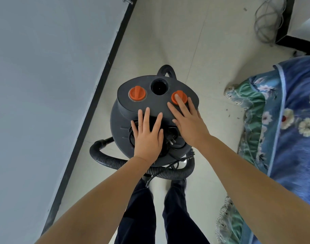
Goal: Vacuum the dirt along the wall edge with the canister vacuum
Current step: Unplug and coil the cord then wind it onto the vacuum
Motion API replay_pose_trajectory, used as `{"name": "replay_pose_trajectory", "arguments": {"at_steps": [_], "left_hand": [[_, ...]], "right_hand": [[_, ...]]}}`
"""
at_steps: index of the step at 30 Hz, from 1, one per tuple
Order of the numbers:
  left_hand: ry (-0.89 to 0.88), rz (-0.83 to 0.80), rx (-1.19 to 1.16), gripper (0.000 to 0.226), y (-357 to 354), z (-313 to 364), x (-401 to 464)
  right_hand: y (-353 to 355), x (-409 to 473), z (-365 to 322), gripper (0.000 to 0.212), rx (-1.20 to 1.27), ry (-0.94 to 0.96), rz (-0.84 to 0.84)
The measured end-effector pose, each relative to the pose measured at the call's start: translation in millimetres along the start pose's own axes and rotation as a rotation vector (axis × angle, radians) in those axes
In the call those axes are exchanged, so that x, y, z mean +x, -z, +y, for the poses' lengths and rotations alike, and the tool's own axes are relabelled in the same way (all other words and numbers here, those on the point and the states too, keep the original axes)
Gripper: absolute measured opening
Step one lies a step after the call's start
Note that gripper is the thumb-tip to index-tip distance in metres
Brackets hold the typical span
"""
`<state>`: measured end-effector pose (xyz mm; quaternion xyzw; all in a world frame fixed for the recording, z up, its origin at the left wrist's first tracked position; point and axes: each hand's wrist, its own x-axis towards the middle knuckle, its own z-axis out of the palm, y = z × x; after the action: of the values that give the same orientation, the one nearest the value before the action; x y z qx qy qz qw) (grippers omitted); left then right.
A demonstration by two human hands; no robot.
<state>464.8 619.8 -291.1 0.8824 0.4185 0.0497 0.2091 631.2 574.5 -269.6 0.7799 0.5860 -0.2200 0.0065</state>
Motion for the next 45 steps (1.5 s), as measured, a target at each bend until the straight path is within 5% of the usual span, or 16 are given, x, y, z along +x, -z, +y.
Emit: {"name": "replay_pose_trajectory", "arguments": {"at_steps": [23,45], "left_hand": [[-0.379,-0.048,0.015,0.048,-8.4,63.5,326.4],[-0.841,-0.243,-0.001,0.049,-76.2,283.2,658.4]], "right_hand": [[106.3,190.1,169.7,0.060,0.171,-0.339,0.123],[225.4,311.4,451.7,0.061,0.232,-0.805,0.193]]}}
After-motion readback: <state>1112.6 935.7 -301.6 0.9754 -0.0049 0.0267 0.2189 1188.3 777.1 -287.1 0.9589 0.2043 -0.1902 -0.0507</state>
